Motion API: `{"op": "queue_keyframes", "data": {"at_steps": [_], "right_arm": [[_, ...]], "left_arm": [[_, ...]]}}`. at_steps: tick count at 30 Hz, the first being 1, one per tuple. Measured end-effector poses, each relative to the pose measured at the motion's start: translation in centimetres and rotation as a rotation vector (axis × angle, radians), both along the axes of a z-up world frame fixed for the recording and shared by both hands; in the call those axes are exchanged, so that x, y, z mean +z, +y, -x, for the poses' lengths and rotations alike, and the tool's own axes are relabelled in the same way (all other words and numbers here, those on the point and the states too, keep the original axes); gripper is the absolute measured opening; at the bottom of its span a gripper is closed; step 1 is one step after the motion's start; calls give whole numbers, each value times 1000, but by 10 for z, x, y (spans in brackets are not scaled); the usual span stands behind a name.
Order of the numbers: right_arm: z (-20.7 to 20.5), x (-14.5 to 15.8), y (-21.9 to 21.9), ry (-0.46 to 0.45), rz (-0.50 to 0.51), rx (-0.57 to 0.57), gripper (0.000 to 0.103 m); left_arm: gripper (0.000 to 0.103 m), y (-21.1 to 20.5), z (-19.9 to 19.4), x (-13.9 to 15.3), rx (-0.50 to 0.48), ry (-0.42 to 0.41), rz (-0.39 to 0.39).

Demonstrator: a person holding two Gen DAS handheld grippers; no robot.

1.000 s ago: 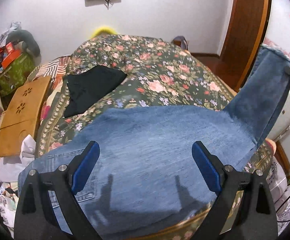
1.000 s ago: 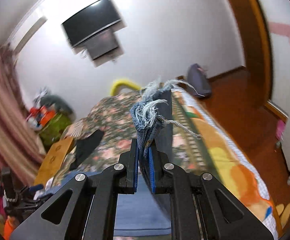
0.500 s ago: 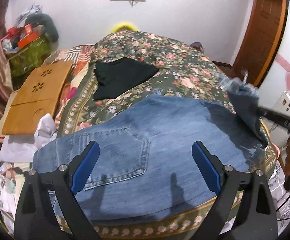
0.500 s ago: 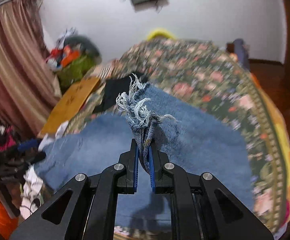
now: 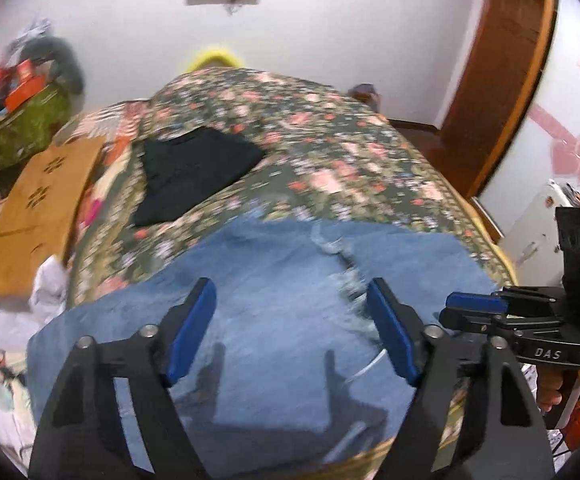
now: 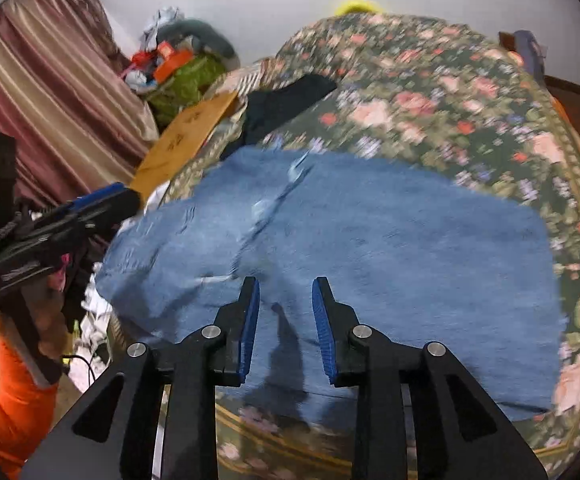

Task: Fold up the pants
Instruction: 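Lay the hem onto the jeans and open the right tool, then move both open tools over the folded jeans near the back pocket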

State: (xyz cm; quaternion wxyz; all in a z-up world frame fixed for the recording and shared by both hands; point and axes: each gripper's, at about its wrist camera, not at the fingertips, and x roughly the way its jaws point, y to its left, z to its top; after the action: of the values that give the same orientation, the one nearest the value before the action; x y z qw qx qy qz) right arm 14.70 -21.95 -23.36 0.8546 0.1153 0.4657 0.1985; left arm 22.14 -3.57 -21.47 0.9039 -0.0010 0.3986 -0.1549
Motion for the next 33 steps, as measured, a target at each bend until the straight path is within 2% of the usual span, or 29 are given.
{"op": "queue_keyframes", "data": {"at_steps": [1, 3, 5, 8, 13, 15, 17, 19, 22, 27, 33], "right_arm": [[3, 5, -11, -23, 5, -22, 25], [5, 11, -28, -53, 24, -59, 25], [3, 13, -46, -77, 78, -89, 25], [-3, 6, -66, -73, 145, -125, 25], [-21, -20, -83, -20, 166, -166, 25], [-27, -36, -86, 21, 141, -166, 25], [-27, -48, -90, 58, 122, -154, 26], [-23, -56, -91, 56, 117, -146, 29], [-11, -56, -94, 44, 115, -142, 34], [7, -56, -102, 53, 121, -146, 36], [18, -51, -105, 70, 135, -173, 36]], "left_arm": [[68, -12, -6, 0, -23, 2, 4], [55, -32, -16, -2, -61, 21, 2], [46, -57, -27, -8, -103, 48, -11], [39, -91, -41, -23, -142, 77, -47], [38, -133, -56, -56, -177, 153, -92], [38, -140, -59, -69, -170, 180, -123], [38, -143, -60, -77, -168, 188, -146], [38, -142, -56, -79, -175, 178, -165], [39, -140, -46, -81, -183, 167, -194], [39, -133, -23, -83, -178, 124, -247], [44, -108, -10, -80, -140, 140, -199]]}}
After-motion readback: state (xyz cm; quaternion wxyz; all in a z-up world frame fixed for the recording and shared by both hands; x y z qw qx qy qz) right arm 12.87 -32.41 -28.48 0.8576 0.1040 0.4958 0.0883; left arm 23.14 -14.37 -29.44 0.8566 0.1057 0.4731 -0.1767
